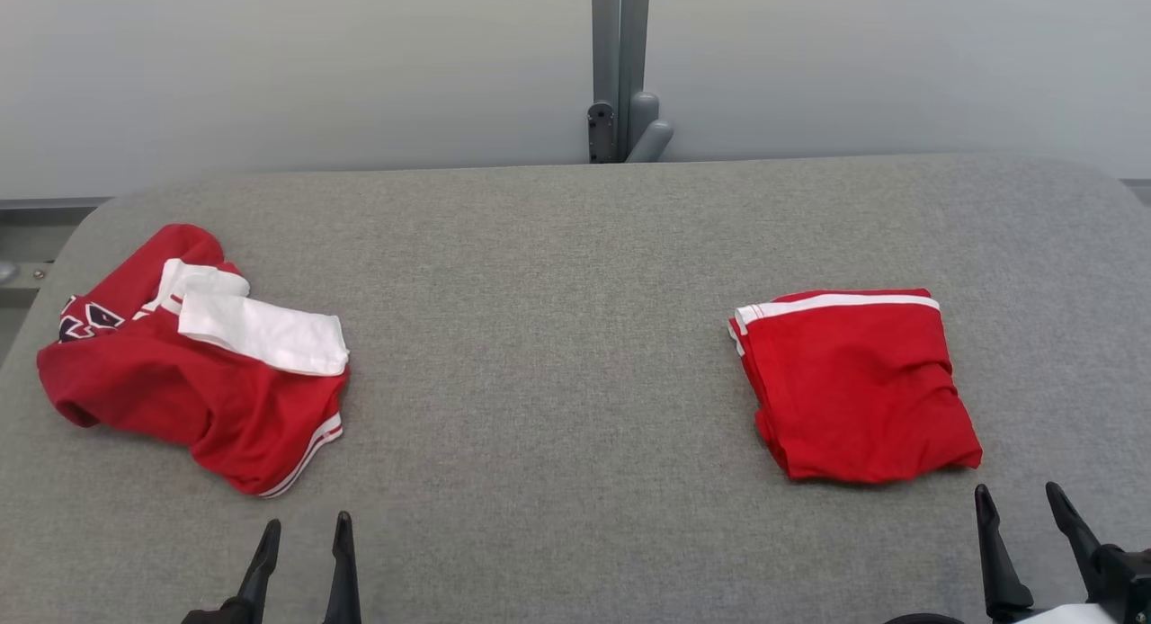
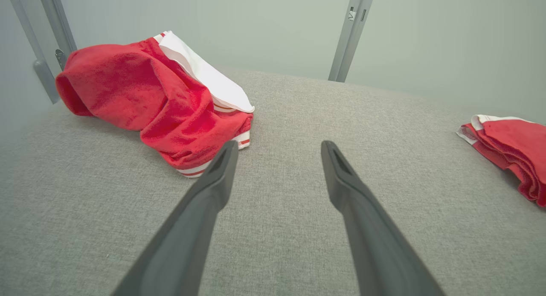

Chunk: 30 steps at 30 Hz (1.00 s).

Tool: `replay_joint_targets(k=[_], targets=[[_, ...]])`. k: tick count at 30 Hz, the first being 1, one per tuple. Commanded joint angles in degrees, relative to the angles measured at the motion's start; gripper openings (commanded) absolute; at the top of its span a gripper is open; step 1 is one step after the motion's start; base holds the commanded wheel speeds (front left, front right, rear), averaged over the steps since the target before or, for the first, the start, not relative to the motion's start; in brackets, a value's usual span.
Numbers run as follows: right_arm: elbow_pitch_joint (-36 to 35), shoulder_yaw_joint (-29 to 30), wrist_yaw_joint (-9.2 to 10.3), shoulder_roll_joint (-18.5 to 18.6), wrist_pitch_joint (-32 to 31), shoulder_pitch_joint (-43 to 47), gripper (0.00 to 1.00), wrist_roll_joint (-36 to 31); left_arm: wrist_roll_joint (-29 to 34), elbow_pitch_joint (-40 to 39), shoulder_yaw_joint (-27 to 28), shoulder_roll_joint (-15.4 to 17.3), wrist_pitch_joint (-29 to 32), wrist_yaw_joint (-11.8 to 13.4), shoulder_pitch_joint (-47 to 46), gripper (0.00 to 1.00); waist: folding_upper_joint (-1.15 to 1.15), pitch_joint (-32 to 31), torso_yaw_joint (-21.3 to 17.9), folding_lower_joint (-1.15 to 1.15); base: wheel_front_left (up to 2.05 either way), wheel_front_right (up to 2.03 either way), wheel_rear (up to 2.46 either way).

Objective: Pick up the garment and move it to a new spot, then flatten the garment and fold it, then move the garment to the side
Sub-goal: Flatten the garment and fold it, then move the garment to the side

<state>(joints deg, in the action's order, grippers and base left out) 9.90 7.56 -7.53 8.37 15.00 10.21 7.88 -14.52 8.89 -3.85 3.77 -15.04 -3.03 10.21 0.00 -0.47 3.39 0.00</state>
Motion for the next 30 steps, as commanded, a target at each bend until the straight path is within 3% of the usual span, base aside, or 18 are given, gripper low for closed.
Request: replay_joint_targets(k=[1, 11, 16, 19, 26, 30], targets=[[0.1, 0.0, 0.08, 0.0, 0.2, 0.6, 1.0, 0.3, 0.5, -0.1, 0.6, -0.2, -0.2, -0.4, 0.9, 1.0, 0.0, -0.7, 1.0, 0.0, 0.0, 0.0, 0.0], [2.2, -1.9, 0.08, 0.0, 0.2, -1.1, 1.0, 0.6, 3.0, -0.8, 3.5, -0.5, -0.2, -2.5, 0.6, 1.0, 0.0, -0.9, 2.0, 0.0, 0.0, 0.0, 0.0], [4.6, 0.2, 0.08, 0.2, 0.0, -4.3, 1.0, 5.9, 2.7, -1.2, 3.6, -0.8, -0.2, -2.9, 0.5, 1.0, 0.0, -0.1, 1.6, 0.0, 0.0, 0.0, 0.0], [5.9, 1.4, 0.09, 3.3, -5.7, -10.1, 1.0, 10.0, 2.5, -1.1, 2.8, -0.8, -0.2, -3.3, 0.1, 1.0, 0.0, 1.5, 1.0, 0.0, 0.0, 0.0, 0.0], [11.5, 2.4, 0.08, 8.4, -26.6, -23.8, 1.0, 19.1, 2.9, -0.7, 0.8, -0.8, -0.2, -3.9, -4.3, 1.0, 0.0, 7.6, 1.9, 0.0, 0.0, 0.0, 0.0], [15.6, 0.8, 0.07, 9.3, -32.6, -27.3, 1.0, 19.7, 2.7, 0.0, 0.4, -0.8, -0.2, -4.0, -5.8, 1.0, 0.0, 9.3, 3.1, 0.0, 0.0, 0.0, 0.0]])
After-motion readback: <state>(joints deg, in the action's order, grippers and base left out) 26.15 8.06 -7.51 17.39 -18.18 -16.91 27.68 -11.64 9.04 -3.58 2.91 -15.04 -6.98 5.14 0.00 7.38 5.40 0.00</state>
